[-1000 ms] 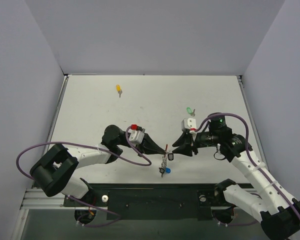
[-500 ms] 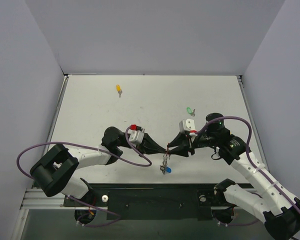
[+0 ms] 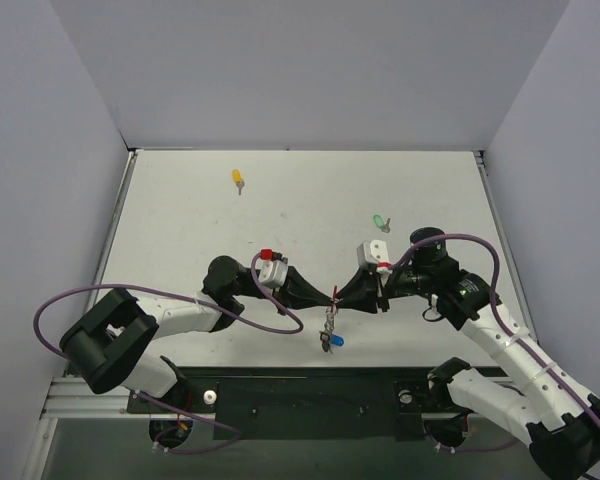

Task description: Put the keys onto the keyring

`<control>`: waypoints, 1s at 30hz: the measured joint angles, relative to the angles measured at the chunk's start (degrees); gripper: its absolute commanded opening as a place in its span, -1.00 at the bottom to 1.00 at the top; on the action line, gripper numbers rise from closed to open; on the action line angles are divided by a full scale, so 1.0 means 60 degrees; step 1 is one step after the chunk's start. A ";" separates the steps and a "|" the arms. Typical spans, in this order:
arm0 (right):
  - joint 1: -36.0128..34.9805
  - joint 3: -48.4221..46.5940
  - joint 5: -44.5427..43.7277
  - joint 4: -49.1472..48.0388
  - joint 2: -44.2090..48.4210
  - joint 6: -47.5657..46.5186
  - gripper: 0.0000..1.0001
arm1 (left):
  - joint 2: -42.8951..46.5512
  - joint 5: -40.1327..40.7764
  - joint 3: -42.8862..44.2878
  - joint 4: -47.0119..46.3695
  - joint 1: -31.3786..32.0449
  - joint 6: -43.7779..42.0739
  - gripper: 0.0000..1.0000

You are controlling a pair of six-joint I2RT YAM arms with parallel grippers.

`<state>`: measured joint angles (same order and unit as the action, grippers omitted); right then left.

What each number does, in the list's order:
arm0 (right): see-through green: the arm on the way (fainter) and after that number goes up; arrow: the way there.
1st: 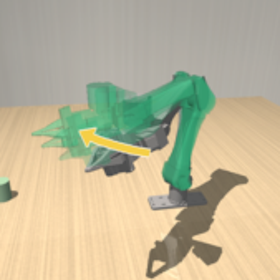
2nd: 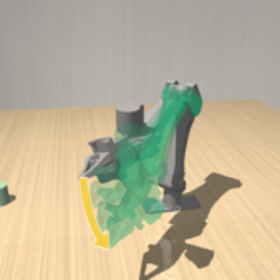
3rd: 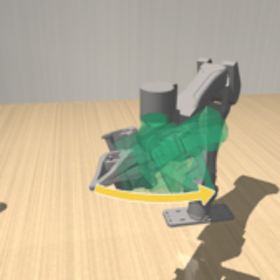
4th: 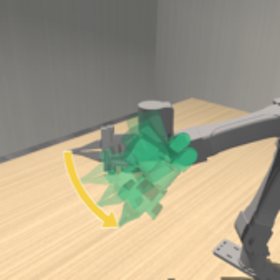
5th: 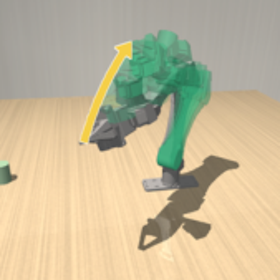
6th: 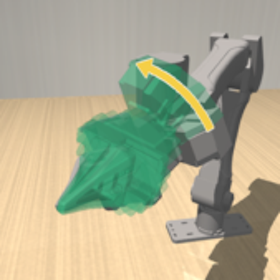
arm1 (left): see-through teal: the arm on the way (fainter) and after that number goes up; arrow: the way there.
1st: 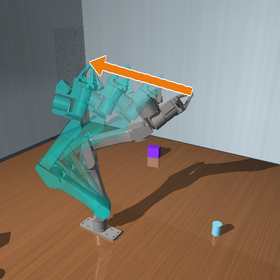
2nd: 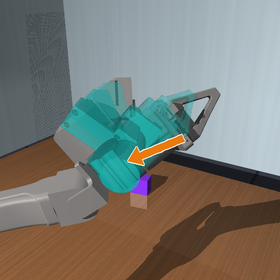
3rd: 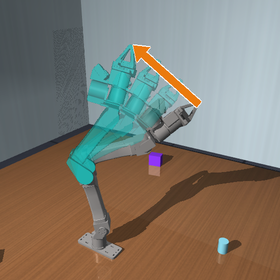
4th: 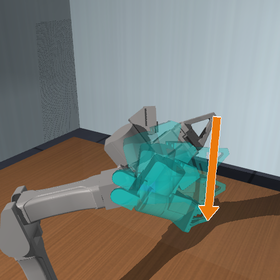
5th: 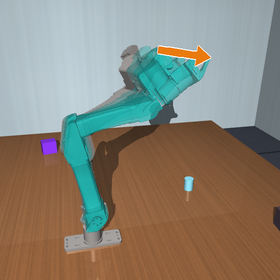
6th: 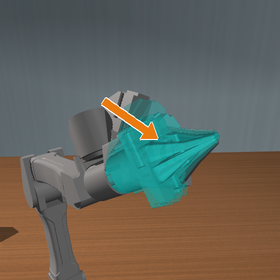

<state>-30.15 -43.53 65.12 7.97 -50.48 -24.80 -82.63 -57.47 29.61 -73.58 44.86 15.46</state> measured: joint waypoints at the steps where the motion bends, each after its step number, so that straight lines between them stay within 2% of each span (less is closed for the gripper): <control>1: -0.0015 0.0000 -0.0033 0.0026 0.0000 -0.0029 -0.66 | 0.0004 0.0025 -0.0004 0.0000 0.0000 0.0000 -1.00; 11: -0.0178 0.0102 -0.0280 0.0073 -0.0011 -0.0237 -0.83 | 0.0007 0.0208 -0.0022 0.0004 0.0011 0.0007 -1.00; 15: -0.0178 0.0109 -0.0404 0.0076 -0.0015 -0.0361 -1.00 | 0.0011 0.0262 -0.0022 0.0004 0.0011 0.0007 -1.00; 21: -0.0178 0.0109 -0.0561 0.0087 -0.0015 -0.0441 -1.00 | 0.0007 0.0408 -0.0051 0.0015 0.0011 0.0011 -1.00; 25: -0.0175 0.0051 -0.0710 0.0197 -0.0033 -0.0499 -1.00 | 0.0000 0.0637 -0.0084 0.0018 0.0029 0.0011 -0.86; 28: -0.0080 -0.0120 -0.0856 0.0463 -0.0124 -0.0634 -1.00 | -0.0062 0.0849 -0.0091 0.0004 0.0055 0.0033 -0.55; 30: -0.0015 -0.0215 -0.0994 0.0750 -0.0160 -0.0743 -1.00 | -0.0131 0.1027 -0.0095 -0.0018 0.0073 0.0073 -0.41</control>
<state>-30.24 -44.82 59.16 12.47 -51.44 -29.26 -83.42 -51.31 29.04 -73.69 45.30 15.90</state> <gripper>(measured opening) 0.009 0.198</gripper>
